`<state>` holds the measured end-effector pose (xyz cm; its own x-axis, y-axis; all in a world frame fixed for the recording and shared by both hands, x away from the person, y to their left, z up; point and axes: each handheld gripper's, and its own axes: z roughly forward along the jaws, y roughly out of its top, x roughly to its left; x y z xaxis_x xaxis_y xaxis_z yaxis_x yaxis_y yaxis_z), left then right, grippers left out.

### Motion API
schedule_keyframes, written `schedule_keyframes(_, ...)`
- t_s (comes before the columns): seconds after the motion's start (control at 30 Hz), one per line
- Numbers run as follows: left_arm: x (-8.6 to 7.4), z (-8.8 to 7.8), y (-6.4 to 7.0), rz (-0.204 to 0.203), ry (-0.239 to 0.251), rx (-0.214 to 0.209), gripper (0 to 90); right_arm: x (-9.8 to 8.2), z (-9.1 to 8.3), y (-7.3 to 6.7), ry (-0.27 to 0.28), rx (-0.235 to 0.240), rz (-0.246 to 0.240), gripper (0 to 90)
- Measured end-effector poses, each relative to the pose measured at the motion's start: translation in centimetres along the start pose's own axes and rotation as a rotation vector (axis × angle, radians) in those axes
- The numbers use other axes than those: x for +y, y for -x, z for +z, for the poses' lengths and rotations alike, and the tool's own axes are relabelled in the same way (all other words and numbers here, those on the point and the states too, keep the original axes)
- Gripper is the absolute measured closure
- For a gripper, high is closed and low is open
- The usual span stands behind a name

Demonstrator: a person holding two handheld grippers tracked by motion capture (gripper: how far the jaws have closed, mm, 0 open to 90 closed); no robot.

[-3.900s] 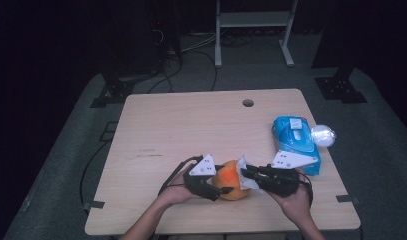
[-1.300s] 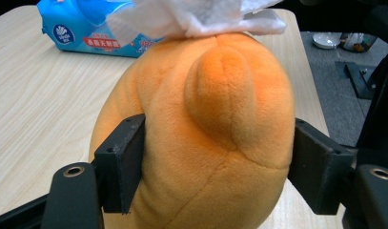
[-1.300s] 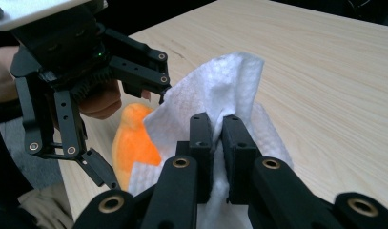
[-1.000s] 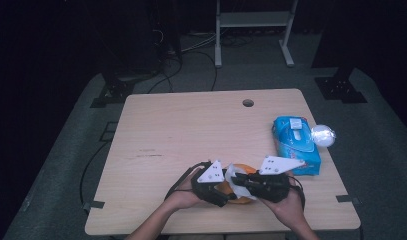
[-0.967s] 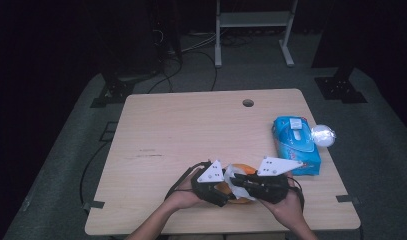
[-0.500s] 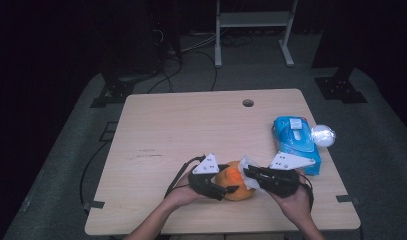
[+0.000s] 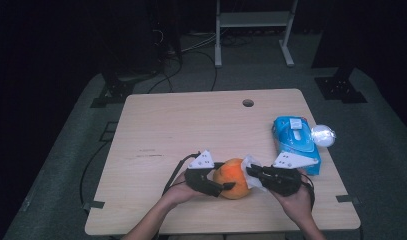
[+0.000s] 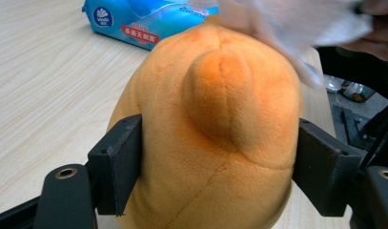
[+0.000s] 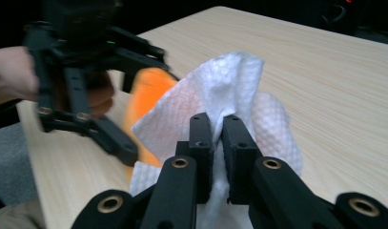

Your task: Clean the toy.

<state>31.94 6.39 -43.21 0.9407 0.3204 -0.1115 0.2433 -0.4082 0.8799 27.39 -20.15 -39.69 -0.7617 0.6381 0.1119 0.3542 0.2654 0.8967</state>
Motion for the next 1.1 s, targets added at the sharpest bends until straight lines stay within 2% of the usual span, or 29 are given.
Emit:
schedule_keyframes(0.03,0.0,0.0,0.0,-0.005,0.000,0.002,24.7,0.1,0.2,-0.4,0.008,0.025,-0.004,82.9)
schedule_keyframes(0.07,0.0,0.0,-0.1,-0.009,0.002,0.007,24.6,0.4,0.6,-1.4,0.005,0.058,-0.026,82.9)
schedule_keyframes(0.1,-0.1,0.0,-0.1,-0.011,0.003,0.009,24.7,0.4,0.7,-1.7,0.002,0.060,-0.033,82.9)
schedule_keyframes(0.27,0.0,-0.2,-0.1,-0.012,0.002,0.016,24.8,0.4,0.7,-1.4,0.000,0.055,-0.046,82.8)
schedule_keyframes(0.3,0.0,-0.3,-0.2,-0.011,0.000,0.017,24.8,0.3,0.5,-1.1,-0.001,0.042,-0.046,82.8)
schedule_keyframes(0.33,-0.1,-0.3,-0.3,-0.013,0.001,0.016,24.8,0.1,0.3,-0.7,-0.011,0.007,-0.050,82.7)
schedule_keyframes(0.37,-0.2,-0.5,-0.4,-0.019,0.005,0.012,24.7,-0.3,0.1,0.1,-0.017,-0.018,-0.039,82.7)
schedule_keyframes(0.43,-0.4,-0.5,-0.6,-0.024,0.005,0.005,24.8,-0.7,-0.1,1.1,-0.019,-0.037,-0.009,82.7)
schedule_keyframes(0.47,-0.4,-0.5,-0.6,-0.024,0.005,0.005,24.7,-0.7,-0.1,1.1,-0.019,-0.037,-0.009,82.7)
schedule_keyframes(0.5,-0.4,-0.5,-0.6,-0.015,0.000,0.000,24.7,-0.9,-0.3,1.8,-0.012,-0.040,0.035,82.7)
schedule_keyframes(0.63,-0.4,-0.2,0.2,0.045,-0.016,-0.021,24.8,-0.4,-0.6,1.5,0.017,-0.029,0.037,82.5)
schedule_keyframes(0.7,-0.4,-0.1,0.4,0.056,-0.019,-0.020,24.9,-0.2,-0.6,1.4,0.019,-0.030,0.034,82.5)
schedule_keyframes(0.77,-0.4,-0.2,0.3,0.055,-0.021,-0.018,24.9,-0.6,-0.6,2.1,0.015,-0.028,0.053,82.6)
schedule_keyframes(0.87,-0.6,-0.4,0.1,0.052,-0.020,-0.029,24.9,-1.4,-0.5,3.2,-0.014,-0.068,0.087,82.8)
schedule_keyframes(0.9,-0.6,-0.4,0.1,0.055,-0.019,-0.031,24.8,-1.7,-0.5,3.6,-0.021,-0.066,0.108,82.8)
schedule_keyframes(0.93,-0.6,-0.4,0.1,0.055,-0.019,-0.031,24.8,-1.7,-0.5,3.6,-0.021,-0.066,0.108,82.8)
schedule_keyframes(0.97,-0.6,-0.4,0.1,0.056,-0.016,-0.031,24.8,-1.7,-0.7,3.8,0.008,-0.036,0.138,82.8)
schedule_keyframes(1.03,-0.7,-0.3,0.2,0.061,-0.016,-0.037,24.8,-1.0,-1.0,3.3,0.050,0.006,0.140,82.7)
schedule_keyframes(1.1,-0.7,-0.2,0.4,0.072,-0.020,-0.041,24.8,-0.3,-1.1,2.6,0.077,0.044,0.117,82.7)
